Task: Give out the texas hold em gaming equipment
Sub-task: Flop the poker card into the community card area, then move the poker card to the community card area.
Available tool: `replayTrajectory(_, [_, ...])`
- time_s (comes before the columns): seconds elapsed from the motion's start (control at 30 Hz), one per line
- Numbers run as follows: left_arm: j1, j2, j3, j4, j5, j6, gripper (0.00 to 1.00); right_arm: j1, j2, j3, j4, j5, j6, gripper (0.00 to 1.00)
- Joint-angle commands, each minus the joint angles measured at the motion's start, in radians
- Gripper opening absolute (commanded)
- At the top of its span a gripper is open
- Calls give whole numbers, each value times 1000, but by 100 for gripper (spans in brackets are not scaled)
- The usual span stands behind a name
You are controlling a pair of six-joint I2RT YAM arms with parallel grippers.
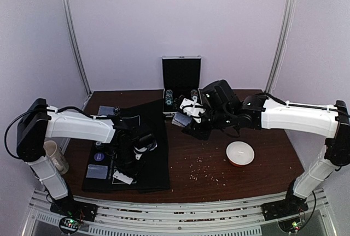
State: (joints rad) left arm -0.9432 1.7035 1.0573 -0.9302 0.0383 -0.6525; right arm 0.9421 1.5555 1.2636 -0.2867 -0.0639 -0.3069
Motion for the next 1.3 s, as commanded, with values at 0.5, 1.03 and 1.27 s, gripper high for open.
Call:
replayTrajectory(0.5, [270,-109,39,106,66,168,27,-4,-35,-3,-9,14,22,49])
replayTrajectory(1.03, [313,-76,-151,205,69,183,13,-4,-43,-16,-7,18,28,49])
replayTrajectory(1.27, [314,-118,-211,182,54,161,13,-4,-39,-15,0,13,29,49])
